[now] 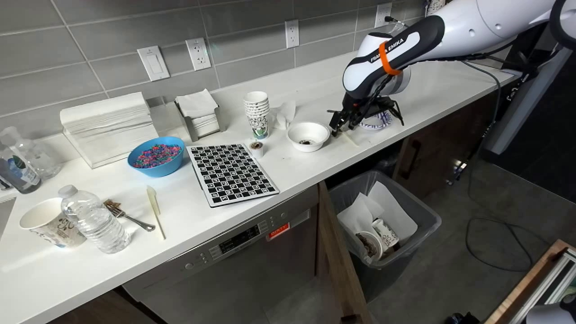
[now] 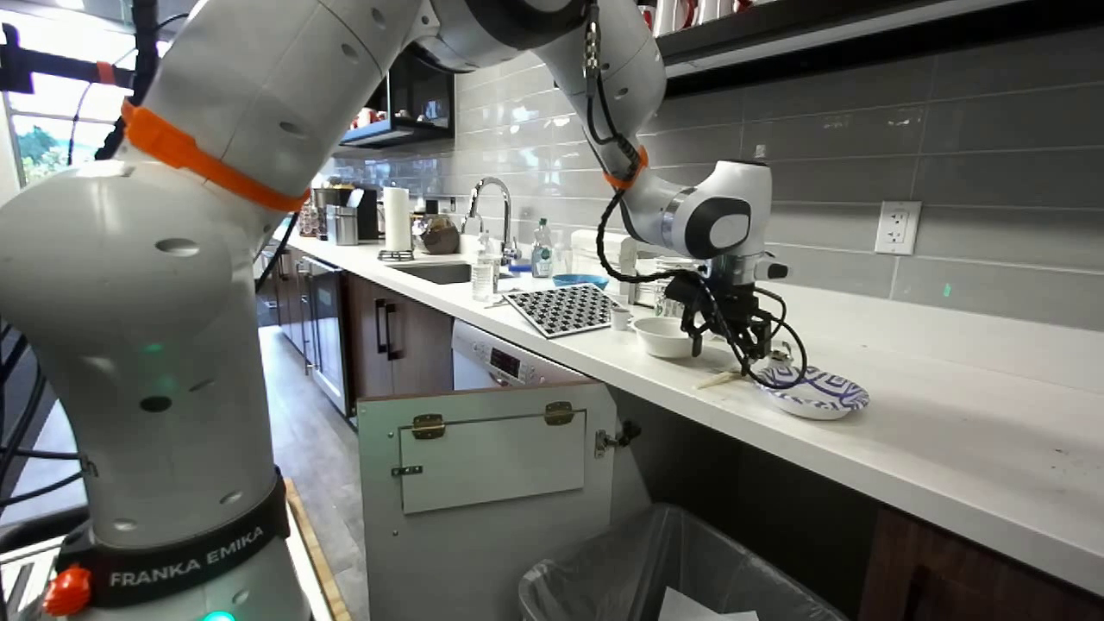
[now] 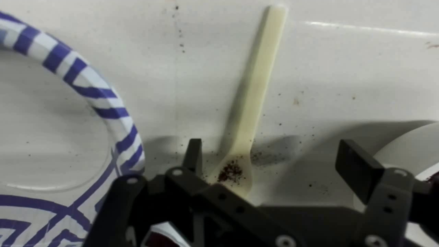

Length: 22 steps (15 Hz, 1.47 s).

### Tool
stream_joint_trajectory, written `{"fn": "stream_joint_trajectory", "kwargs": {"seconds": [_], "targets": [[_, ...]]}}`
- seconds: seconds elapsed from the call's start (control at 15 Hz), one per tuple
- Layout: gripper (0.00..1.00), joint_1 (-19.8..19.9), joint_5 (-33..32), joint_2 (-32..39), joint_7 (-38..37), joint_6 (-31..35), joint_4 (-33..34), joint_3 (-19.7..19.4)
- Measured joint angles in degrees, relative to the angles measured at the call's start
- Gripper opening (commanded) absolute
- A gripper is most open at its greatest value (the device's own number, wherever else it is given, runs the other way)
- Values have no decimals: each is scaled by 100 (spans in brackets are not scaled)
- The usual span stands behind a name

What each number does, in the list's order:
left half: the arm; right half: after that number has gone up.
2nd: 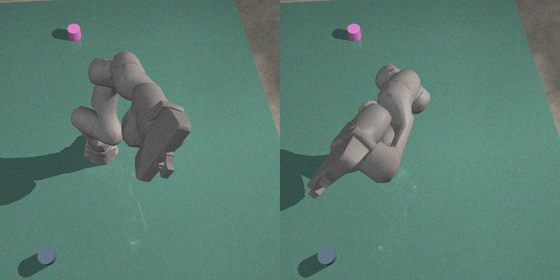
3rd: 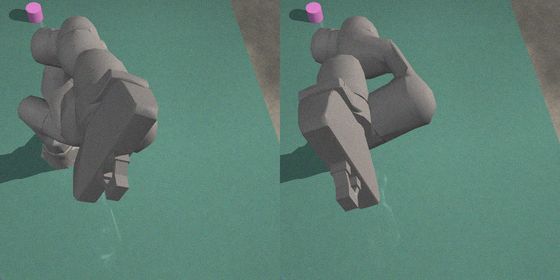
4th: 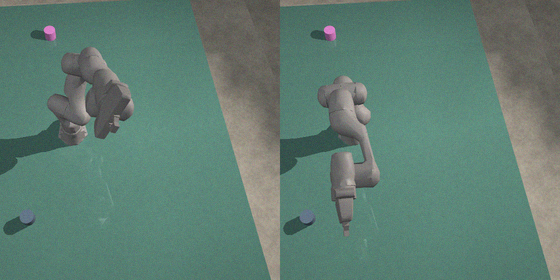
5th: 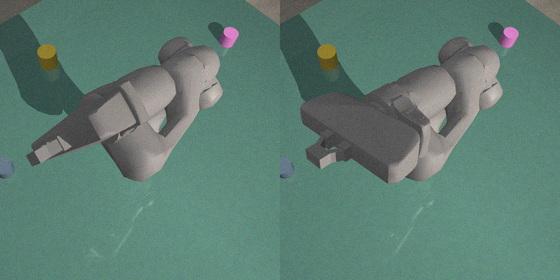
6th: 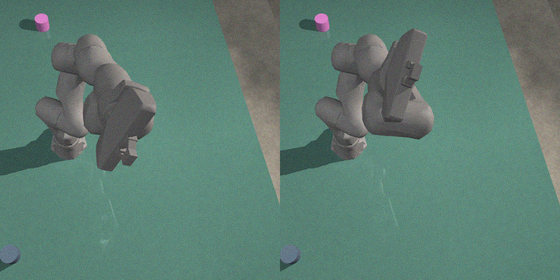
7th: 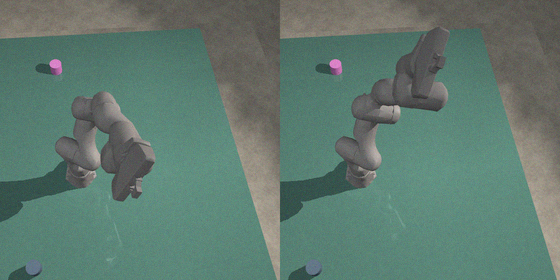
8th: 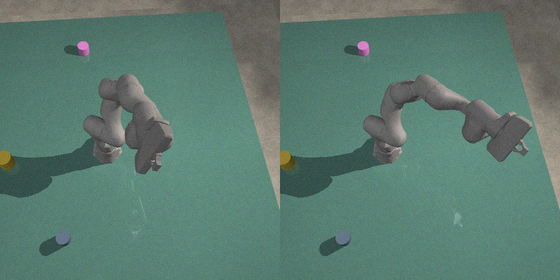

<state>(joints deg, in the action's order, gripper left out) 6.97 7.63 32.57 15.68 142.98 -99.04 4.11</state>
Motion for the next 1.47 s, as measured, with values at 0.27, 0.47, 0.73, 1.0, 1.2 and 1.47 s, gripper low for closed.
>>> {"fn": "stream_joint_trajectory", "kwargs": {"seconds": [0.27, 0.47, 0.73, 1.0, 1.2, 1.47], "targets": [[71, -1, 0, 12, -153, -186, 14, -35], [51, -3, -2, 18, -223, -291, 34, -68], [16, -2, -2, 53, -254, -426, 121, -112], [1, -1, -2, 112, -308, -574, 252, -150], [4, -1, -2, 159, -328, -619, 336, -169], [4, 0, -4, 194, -330, -629, 402, -187]]}}
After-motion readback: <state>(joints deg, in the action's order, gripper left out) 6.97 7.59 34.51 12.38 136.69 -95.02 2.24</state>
